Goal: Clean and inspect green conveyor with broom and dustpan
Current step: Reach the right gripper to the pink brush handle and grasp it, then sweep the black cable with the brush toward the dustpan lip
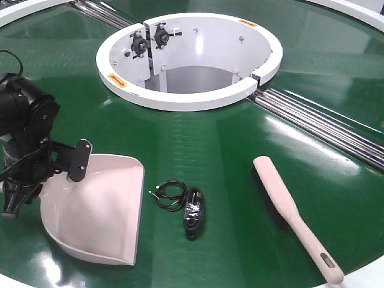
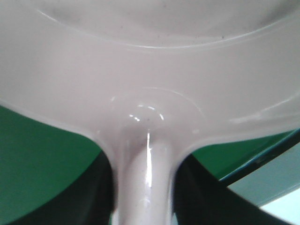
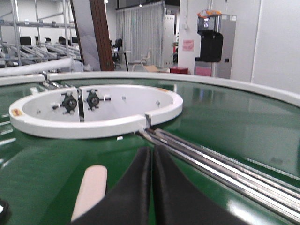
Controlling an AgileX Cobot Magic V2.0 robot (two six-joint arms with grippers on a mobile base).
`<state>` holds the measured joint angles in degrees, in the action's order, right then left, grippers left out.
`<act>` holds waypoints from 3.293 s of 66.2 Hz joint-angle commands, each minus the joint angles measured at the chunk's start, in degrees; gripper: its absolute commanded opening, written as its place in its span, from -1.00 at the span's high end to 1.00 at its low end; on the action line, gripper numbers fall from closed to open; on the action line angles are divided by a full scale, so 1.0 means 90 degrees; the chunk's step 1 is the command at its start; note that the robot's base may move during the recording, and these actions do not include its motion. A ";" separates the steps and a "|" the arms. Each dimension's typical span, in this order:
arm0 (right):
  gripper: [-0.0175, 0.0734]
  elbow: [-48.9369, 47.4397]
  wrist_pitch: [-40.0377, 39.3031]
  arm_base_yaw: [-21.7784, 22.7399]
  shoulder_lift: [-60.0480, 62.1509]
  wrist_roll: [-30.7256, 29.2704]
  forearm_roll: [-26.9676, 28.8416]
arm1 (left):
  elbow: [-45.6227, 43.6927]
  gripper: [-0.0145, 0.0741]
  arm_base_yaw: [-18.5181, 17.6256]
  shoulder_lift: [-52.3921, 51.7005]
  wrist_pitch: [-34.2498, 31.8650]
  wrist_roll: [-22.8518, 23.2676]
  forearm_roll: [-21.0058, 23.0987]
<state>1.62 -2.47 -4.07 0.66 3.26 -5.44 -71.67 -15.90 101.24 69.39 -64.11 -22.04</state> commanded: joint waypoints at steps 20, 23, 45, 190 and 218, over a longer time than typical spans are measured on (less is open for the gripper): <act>0.63 -0.1829 0.1338 -0.0009 -0.1266 0.0458 0.0326 | -0.0171 0.69 -0.0052 -0.0254 0.0232 0.0037 -0.0068; 0.63 -0.2128 0.1653 -0.0009 -0.1616 0.0478 0.0423 | -0.0171 0.69 -0.0052 -0.0254 0.0232 0.0037 -0.0068; 0.63 -0.3100 0.2447 -0.0009 -0.3197 0.0434 0.0870 | -0.0171 0.69 -0.0052 -0.0254 0.0232 0.0037 -0.0068; -0.29 -0.6389 0.6085 -0.1412 -1.0584 -0.0146 0.0657 | -0.0171 0.69 -0.0052 -0.0254 0.0232 0.0037 -0.0068; 0.62 -0.6756 0.6273 -0.1601 -1.0173 0.0104 0.0770 | -0.0171 0.69 -0.0052 -0.0254 0.0232 0.0037 -0.0068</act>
<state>-56.50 53.70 -17.40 -95.59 2.79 1.37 -71.67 -15.90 101.24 69.39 -64.09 -22.04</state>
